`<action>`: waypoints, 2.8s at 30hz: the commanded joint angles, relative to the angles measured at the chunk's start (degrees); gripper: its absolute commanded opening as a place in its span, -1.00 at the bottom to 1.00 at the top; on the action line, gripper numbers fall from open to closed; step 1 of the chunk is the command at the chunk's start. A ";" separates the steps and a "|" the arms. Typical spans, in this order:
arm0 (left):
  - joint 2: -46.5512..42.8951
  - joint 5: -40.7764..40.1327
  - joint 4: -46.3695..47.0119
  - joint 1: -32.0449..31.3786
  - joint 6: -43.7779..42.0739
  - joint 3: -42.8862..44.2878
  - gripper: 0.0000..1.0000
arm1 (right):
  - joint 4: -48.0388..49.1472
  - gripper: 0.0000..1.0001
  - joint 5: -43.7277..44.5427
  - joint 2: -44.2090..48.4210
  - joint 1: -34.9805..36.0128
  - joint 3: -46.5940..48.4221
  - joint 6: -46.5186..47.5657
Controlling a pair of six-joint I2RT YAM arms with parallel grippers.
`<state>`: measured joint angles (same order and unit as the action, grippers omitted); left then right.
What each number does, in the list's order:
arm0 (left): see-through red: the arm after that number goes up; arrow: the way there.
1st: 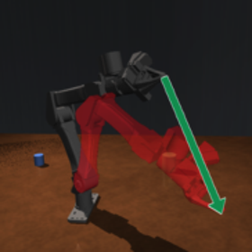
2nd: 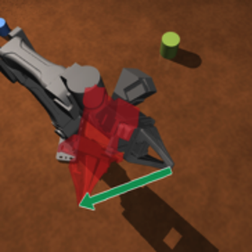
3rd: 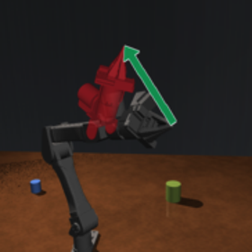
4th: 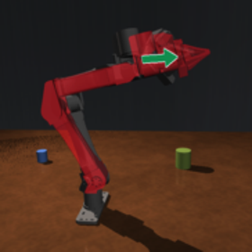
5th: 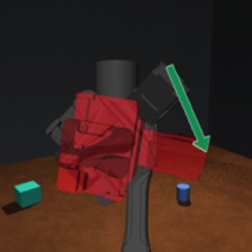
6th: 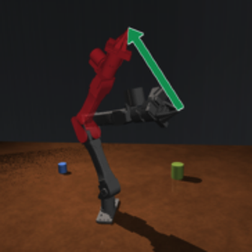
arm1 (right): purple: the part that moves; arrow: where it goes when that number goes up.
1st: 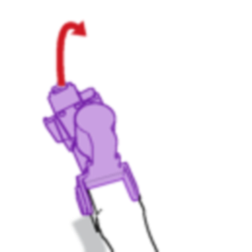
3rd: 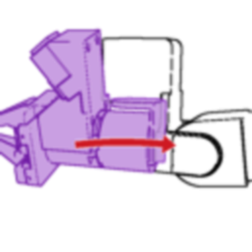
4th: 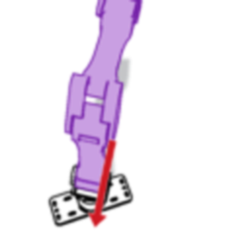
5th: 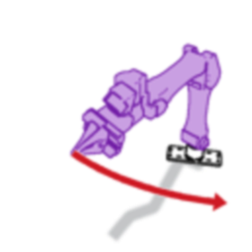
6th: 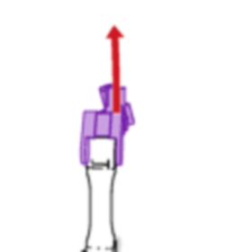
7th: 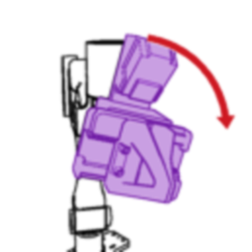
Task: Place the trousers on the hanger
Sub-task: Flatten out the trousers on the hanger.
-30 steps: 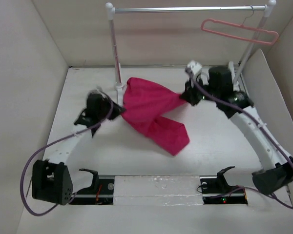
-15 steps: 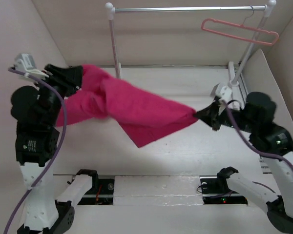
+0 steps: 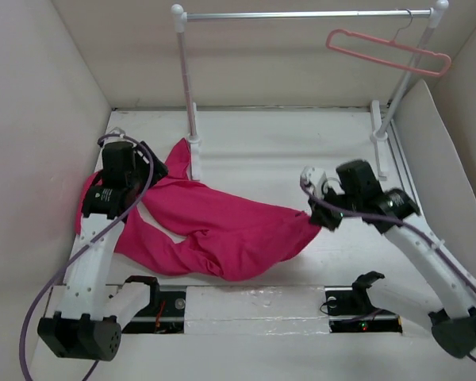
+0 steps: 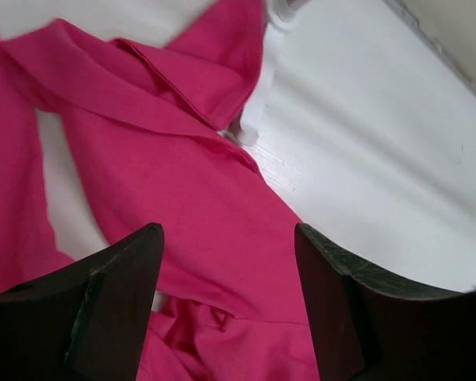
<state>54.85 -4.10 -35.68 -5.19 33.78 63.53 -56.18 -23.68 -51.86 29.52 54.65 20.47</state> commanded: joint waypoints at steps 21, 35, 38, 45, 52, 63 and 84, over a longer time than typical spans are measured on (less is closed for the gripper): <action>4.21 9.46 10.46 2.64 -6.18 -12.39 0.31 | -0.94 -0.67 20.08 11.40 13.02 -5.29 -32.66; 10.98 15.08 10.63 -9.56 -6.01 -11.84 0.18 | 19.77 0.66 13.36 -11.50 -8.66 0.99 -4.24; 13.08 12.29 12.21 -23.86 -1.89 -11.06 0.22 | 23.82 0.74 6.13 -15.46 -10.88 -0.07 -1.84; 21.52 11.22 18.45 -42.00 8.32 -10.88 0.30 | 28.95 0.61 -8.74 -17.75 -14.40 -2.45 -1.22; 27.04 15.34 24.85 -44.20 9.20 -11.41 0.37 | 22.63 0.59 -11.04 -14.59 -15.45 -4.73 -2.19; 34.36 13.68 26.28 -46.75 7.79 -10.44 0.23 | 19.27 -0.49 -11.81 -19.86 -18.62 -3.68 0.44; 33.30 12.02 14.34 -54.66 9.91 8.27 0.39 | 29.29 0.66 22.12 -35.98 -23.64 24.48 -7.20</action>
<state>90.52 9.63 -17.08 -60.07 43.83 69.58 -24.53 -0.99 -94.52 3.40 83.40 11.86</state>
